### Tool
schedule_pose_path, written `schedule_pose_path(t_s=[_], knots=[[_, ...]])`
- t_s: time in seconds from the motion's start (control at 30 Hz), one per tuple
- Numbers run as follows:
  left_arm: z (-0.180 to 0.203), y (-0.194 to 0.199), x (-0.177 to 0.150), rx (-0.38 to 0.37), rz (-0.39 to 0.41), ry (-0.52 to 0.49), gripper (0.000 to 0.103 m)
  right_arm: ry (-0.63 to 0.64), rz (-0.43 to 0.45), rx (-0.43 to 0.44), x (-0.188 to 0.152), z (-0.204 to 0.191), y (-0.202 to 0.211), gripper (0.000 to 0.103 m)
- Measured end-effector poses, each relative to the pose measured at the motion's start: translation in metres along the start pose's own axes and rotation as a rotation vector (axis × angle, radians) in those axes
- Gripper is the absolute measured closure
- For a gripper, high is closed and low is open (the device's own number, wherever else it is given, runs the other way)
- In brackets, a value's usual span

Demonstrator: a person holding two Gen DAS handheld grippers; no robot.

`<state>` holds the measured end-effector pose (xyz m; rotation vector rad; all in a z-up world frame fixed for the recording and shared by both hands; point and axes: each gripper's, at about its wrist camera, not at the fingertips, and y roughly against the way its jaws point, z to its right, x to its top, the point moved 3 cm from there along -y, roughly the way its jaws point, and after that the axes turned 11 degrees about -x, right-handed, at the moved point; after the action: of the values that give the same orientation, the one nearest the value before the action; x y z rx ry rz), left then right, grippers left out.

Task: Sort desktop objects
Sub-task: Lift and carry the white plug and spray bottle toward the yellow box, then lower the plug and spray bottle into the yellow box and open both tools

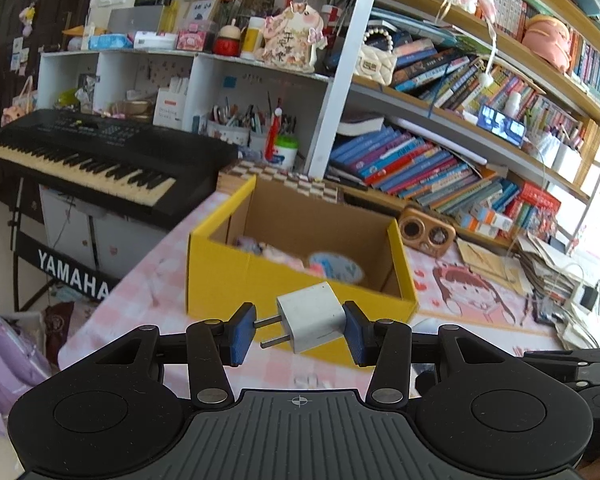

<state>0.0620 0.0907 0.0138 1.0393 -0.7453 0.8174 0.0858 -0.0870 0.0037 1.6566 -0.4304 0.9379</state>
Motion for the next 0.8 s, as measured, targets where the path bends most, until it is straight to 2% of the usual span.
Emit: schedule_pose_path(t_s=[0.2, 0.47, 0.63, 0.8], knots=[[-0.007, -0.025, 0.030, 0.035, 0.037, -0.018, 0.058, 0.002, 0.042, 0.014, 0.042, 0.016, -0.024, 0.073], [-0.016, -0.083, 0.063, 0.086, 0.028, -0.045, 0.058, 0.046, 0.083, 0.030, 0.099, 0.037, -0.071, 0.073], [-0.023, -0.122, 0.076, 0.115, -0.021, -0.059, 0.058, 0.088, 0.058, 0.047, 0.124, 0.046, -0.108, 0.073], [-0.028, -0.166, 0.082, 0.129, -0.120, -0.101, 0.058, 0.157, 0.010, 0.048, 0.139, 0.047, -0.149, 0.073]])
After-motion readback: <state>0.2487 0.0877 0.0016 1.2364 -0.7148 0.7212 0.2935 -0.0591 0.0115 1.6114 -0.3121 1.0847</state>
